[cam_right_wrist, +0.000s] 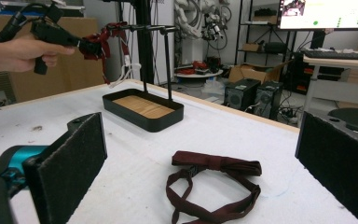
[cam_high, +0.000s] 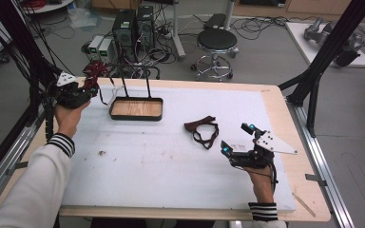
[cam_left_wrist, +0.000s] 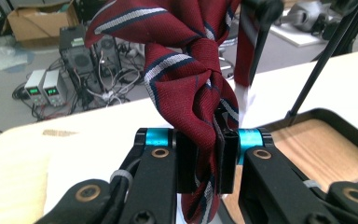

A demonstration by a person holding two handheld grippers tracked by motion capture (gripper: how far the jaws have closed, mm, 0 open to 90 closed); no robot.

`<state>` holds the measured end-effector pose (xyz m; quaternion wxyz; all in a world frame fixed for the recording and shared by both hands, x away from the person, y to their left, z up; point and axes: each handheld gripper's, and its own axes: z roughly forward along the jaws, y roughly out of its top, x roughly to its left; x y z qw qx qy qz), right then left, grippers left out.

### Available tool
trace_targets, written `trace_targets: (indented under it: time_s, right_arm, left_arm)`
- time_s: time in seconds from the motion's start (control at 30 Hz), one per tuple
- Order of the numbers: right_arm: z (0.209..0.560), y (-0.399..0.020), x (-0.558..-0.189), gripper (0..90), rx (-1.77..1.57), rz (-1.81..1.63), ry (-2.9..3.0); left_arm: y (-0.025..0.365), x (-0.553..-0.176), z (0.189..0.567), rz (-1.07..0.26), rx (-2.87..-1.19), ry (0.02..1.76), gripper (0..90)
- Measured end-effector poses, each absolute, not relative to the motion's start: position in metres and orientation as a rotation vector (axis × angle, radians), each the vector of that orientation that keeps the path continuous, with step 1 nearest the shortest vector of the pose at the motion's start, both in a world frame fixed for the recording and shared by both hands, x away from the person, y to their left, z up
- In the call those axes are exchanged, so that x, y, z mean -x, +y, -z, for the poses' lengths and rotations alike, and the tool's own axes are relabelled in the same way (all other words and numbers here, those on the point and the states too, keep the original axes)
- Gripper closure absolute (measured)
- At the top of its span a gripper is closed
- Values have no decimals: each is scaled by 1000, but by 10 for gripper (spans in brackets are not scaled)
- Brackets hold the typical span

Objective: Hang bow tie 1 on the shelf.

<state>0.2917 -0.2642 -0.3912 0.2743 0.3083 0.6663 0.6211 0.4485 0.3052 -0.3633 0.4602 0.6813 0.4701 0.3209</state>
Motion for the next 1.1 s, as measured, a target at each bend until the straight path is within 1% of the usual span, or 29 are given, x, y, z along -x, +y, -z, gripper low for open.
trace_targets:
  time_s: [0.37, 0.53, 0.67, 0.7, 0.73, 0.77, 0.8, 0.83, 0.93, 0.97, 1.1]
  right_arm:
    - [391, -264, -291, 10, -834, -1675, 1788]
    - [391, -264, -292, 10, -826, -1674, 1788]
    - [391, -266, -292, 10, -833, -1674, 1783]
    - [392, -267, -291, 10, -836, -1672, 1784]
    - [392, -268, -291, 10, -837, -1667, 1783]
    - [392, -268, -291, 10, -840, -1669, 1779]
    - [392, -269, -291, 10, -841, -1671, 1777]
    - [391, -269, -291, 10, -842, -1675, 1773]
    - [391, -270, -291, 10, -842, -1682, 1765]
    - [391, -270, -291, 10, -845, -1685, 1764]
    - [393, -269, -295, 10, -852, -1683, 1769]
  left_arm:
    - [306, -448, 379, -767, -1730, 1196, 822]
    - [306, -447, 381, -754, -1726, 1197, 821]
    - [307, -447, 381, -751, -1725, 1190, 799]
    - [307, -447, 381, -746, -1725, 1185, 770]
    - [307, -448, 382, -744, -1733, 1176, 705]
    - [305, -448, 383, -759, -1747, 1171, 577]
    - [304, -449, 384, -769, -1766, 1175, 424]
    - [303, -449, 385, -763, -1772, 1187, 309]
    - [303, -447, 384, -717, -1744, 1183, 154]
    - [304, -446, 383, -700, -1736, 1168, 147]
    - [304, -441, 377, -716, -1724, 1118, 146]
